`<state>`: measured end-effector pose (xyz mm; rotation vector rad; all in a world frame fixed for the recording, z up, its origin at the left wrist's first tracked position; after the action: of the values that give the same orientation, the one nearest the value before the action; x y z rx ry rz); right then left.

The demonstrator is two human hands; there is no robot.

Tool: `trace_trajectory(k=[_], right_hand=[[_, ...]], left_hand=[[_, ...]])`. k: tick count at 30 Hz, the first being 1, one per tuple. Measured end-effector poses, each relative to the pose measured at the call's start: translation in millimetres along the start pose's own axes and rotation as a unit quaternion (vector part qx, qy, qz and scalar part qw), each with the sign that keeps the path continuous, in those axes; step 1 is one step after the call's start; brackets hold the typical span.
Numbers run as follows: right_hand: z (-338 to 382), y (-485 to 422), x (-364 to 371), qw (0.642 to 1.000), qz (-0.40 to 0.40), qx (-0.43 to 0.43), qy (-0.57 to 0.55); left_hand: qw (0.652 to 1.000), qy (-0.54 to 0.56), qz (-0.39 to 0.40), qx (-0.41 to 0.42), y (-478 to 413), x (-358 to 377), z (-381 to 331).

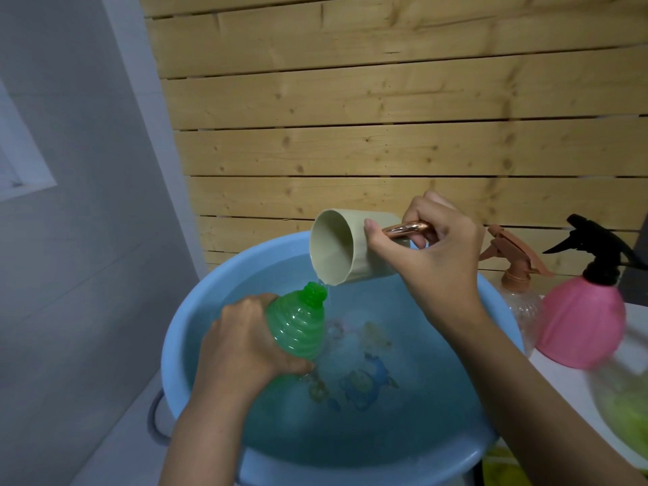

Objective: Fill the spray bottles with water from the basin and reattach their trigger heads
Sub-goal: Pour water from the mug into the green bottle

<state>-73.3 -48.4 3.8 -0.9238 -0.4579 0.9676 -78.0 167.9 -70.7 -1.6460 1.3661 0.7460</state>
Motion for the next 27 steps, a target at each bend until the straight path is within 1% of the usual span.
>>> trace_trajectory(k=[12,27], right_hand=[[2,0,0,1.0,-0.004,-0.014,0.015],[12,2,0,0.998,0.0,-0.06,0.027]], left_hand=[[1.0,0.0,0.006,0.002,0,0,1],[1.0,-0.014,0.012,0.003,0,0,-1]])
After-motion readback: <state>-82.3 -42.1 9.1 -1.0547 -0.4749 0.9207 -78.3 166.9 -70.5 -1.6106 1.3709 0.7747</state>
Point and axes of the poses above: each hand's wrist, its own y-axis away from the middle knuckle, its own x-axis out of the palm, z = x × y, the point moved 6 cm from there along -y, towards the middle knuckle, and after that the axes turned 4 degrees about x, right-handed, at the moved point
